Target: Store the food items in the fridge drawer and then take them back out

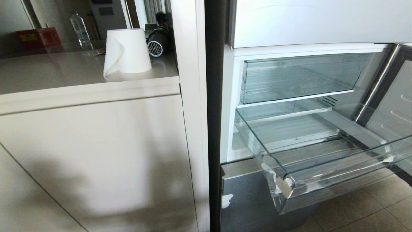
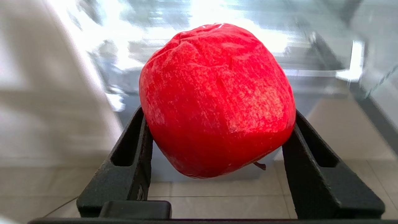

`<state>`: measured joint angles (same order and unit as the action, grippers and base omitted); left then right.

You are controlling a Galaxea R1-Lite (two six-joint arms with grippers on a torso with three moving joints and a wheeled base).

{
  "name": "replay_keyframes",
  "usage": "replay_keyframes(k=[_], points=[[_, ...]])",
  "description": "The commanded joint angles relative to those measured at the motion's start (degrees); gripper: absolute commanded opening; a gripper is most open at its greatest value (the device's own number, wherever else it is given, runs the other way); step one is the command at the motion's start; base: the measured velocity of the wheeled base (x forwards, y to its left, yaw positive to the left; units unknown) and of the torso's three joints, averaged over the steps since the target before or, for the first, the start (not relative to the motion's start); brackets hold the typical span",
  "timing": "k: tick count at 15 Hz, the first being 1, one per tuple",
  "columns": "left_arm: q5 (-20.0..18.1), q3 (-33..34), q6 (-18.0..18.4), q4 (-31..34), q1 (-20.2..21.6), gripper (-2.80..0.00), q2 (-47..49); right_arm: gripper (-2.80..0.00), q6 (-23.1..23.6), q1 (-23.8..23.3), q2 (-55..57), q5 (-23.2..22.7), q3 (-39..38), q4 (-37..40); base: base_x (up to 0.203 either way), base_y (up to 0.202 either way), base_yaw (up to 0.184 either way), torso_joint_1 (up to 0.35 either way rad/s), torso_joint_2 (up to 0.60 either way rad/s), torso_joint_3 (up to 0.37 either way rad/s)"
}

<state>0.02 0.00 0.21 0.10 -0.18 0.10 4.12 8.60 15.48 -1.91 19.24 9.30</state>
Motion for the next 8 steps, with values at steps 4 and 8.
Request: replay_keyframes(k=[4, 8], points=[[0.06, 0.00, 0.06, -0.01, 0.01, -2.80, -0.01, -2.80, 3.68, -9.65, -3.11, -6.95, -16.22, -9.77, 0.000, 0.000, 0.000, 0.000, 0.00, 0.000], [0.02, 0.00, -0.01, -0.01, 0.01, -2.80, -0.01, -2.80, 4.38, -9.10, -13.72, -3.08, -18.42, -9.79, 0.000, 0.000, 0.000, 0.000, 0.00, 0.000]])
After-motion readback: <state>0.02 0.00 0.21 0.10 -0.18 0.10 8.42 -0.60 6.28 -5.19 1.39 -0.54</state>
